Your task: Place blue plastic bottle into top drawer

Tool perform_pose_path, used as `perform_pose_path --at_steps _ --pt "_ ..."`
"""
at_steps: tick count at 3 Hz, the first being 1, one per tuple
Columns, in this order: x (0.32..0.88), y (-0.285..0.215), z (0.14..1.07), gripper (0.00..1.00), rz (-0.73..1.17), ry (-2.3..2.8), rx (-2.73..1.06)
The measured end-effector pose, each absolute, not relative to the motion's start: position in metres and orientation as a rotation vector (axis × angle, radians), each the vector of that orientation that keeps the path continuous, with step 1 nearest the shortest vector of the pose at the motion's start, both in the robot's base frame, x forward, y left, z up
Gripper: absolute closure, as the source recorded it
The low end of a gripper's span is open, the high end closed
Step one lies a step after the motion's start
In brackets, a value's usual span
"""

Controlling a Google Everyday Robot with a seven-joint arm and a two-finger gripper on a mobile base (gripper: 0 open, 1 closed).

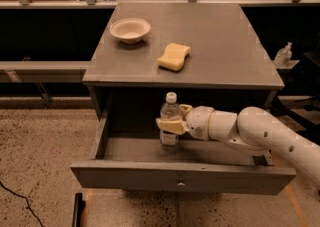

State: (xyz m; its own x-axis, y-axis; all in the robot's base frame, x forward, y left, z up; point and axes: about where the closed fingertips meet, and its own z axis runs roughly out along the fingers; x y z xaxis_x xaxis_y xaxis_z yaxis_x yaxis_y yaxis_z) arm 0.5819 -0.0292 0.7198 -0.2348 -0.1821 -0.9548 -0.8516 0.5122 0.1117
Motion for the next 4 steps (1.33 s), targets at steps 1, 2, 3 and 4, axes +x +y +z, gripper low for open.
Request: perform_pose_path --at_steps 1,2,3,4 --pt "0.583 -0.029 0.721 0.12 0.776 1.708 -0.873" --pt "0.582 -0.034 0.731 0.0 0.736 1.704 -0.845" --pt "0.575 -0.052 0.755 0.18 0.687 1.725 -0.769" --pt "0.558 -0.084 0.779 0.41 0.608 1.778 -0.682"
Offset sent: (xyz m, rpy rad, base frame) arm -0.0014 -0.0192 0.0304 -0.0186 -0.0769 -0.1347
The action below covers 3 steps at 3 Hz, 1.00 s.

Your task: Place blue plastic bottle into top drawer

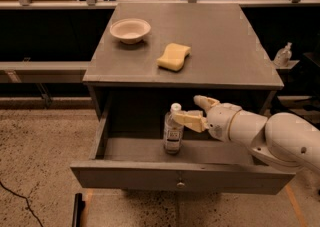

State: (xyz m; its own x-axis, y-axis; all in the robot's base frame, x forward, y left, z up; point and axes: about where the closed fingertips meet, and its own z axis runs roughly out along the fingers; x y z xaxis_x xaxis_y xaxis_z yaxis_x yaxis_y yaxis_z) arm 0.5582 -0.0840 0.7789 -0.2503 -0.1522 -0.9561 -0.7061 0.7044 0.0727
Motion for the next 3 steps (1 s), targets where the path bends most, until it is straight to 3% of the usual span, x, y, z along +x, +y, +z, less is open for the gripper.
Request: perform_pose_path --at_steps 1,2,3 --pt "0.531 -0.122 0.829 0.72 0.5 1.822 -0.604" --pt "0.531 -0.133 0.868 0.95 0.461 1.797 -0.593" --pt "0.565 -0.124 0.932 1.0 0.47 1.661 -0.554"
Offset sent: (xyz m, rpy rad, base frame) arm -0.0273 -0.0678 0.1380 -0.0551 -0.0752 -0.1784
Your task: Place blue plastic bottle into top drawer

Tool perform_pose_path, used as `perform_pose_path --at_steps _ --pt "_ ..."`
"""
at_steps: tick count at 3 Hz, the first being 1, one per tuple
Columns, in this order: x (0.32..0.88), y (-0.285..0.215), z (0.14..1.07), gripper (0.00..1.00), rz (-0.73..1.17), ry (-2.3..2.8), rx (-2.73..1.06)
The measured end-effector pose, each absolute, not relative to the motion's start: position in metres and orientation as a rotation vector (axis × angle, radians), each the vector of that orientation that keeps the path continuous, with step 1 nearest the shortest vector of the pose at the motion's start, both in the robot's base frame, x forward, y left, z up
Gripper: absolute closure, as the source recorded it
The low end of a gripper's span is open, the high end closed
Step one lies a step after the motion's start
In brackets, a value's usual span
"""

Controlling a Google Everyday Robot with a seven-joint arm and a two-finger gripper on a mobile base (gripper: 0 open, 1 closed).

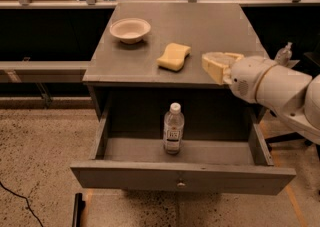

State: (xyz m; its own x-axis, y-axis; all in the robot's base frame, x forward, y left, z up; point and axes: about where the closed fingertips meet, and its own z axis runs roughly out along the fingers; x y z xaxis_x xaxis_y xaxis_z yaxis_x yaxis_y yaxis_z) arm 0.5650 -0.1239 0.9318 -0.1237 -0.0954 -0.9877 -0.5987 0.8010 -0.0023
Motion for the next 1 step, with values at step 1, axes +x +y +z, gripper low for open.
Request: perform_pose_path --at_steps 1 --pt "0.5717 -0.131 0.9542 0.82 0.456 1.625 -0.538"
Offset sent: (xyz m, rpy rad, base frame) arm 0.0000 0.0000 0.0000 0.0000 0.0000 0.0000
